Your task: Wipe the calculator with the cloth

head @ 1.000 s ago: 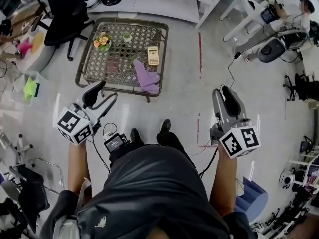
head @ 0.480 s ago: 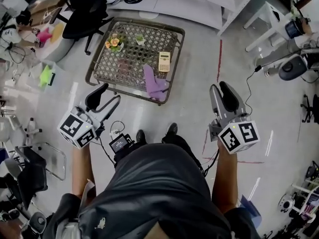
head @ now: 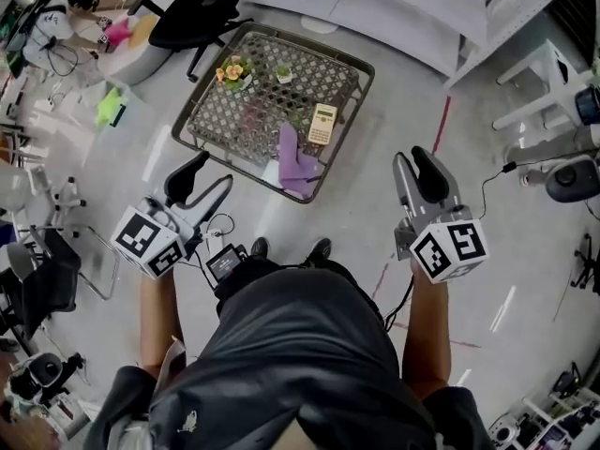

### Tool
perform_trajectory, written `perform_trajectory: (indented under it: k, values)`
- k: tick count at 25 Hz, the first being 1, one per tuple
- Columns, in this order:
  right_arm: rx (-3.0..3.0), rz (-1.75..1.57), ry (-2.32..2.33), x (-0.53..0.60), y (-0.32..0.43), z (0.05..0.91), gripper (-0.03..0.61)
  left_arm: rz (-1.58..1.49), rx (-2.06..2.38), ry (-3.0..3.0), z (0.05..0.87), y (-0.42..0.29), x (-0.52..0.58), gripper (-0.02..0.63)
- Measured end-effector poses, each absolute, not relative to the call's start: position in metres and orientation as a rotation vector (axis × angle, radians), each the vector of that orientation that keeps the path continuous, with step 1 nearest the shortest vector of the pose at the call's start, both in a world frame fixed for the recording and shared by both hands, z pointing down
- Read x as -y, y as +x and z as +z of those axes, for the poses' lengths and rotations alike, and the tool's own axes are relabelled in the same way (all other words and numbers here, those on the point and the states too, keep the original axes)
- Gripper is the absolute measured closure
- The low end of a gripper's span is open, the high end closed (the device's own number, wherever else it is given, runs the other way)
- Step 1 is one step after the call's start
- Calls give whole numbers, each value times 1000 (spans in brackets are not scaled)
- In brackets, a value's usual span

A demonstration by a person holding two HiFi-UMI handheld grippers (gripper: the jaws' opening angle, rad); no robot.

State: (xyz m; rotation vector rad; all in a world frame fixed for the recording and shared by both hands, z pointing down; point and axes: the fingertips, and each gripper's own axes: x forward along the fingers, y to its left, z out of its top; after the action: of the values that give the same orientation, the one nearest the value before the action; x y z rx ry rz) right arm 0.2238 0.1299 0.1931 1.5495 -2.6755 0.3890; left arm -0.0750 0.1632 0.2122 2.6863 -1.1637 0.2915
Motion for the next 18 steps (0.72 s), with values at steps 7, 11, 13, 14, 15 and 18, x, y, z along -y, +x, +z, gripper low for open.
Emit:
perform_trajectory:
  k: [7, 11, 13, 14, 15, 18]
  values:
    - [2716, 414, 1419, -103, 217, 214, 462, 321, 1249, 2618, 223, -73, -165, 330]
    - [2705, 442, 1414, -95, 207, 224, 462, 335, 1221, 2617, 230, -76, -148, 330]
    - [2691, 450, 1422, -90, 200, 227, 462, 329, 1184, 2635, 231, -76, -134, 329]
    - [2681, 453, 1432, -87, 197, 229, 462, 330, 1157, 2652, 232, -75, -126, 330]
    - [2667, 456, 1448, -85, 194, 229, 462, 331, 1126, 2670, 232, -74, -118, 330]
    - [2616, 459, 1521, -81, 188, 229, 462, 319, 1023, 2722, 233, -72, -89, 329]
